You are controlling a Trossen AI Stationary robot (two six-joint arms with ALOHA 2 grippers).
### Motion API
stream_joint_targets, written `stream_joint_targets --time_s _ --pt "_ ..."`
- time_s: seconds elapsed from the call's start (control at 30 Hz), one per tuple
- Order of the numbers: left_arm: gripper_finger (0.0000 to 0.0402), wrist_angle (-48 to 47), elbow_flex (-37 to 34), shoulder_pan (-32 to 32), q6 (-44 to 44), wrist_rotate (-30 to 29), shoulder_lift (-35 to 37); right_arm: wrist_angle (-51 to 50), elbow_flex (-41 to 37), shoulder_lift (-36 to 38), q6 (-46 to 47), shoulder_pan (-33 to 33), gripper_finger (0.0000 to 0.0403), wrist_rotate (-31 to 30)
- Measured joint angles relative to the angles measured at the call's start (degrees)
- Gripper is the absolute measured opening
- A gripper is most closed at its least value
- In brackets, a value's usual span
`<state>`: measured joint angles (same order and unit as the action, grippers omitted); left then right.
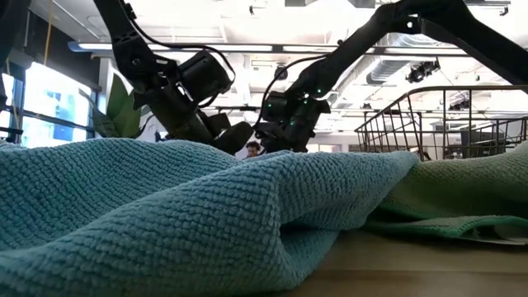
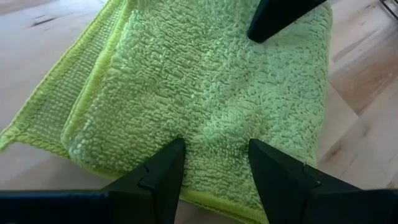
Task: Fold microfiber towels
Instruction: Stack the folded light green microfiber cloth into the wire basket
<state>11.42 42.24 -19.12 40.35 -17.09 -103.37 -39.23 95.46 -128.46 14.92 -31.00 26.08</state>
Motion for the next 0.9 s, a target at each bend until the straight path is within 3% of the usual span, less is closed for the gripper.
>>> stream_joint_targets --time_s 0.27,0.4,0.6,0.9 --pt "0.0172 1.89 -0.19 -0.01 -0.40 1.16 0.29 -0.47 0.00 0.00 1.70 0.07 0.0012 -3.41" --pt "0.0172 2.12 -0.30 0.53 -2.75 0.91 4.04 -0.64 0.00 0.12 3.07 0.07 0.0016 -3.93" --pt "0.0172 -3.23 -0.24 2.55 -6.38 0.14 15.20 -3.80 0.00 3.02 1.23 0.28 0.0004 -4.05" --pt "0.0172 -13.27 -0.22 5.80 -10.59 -3.86 34.08 -14.98 0.00 15.54 -7.81 3.57 0.0001 -6.55"
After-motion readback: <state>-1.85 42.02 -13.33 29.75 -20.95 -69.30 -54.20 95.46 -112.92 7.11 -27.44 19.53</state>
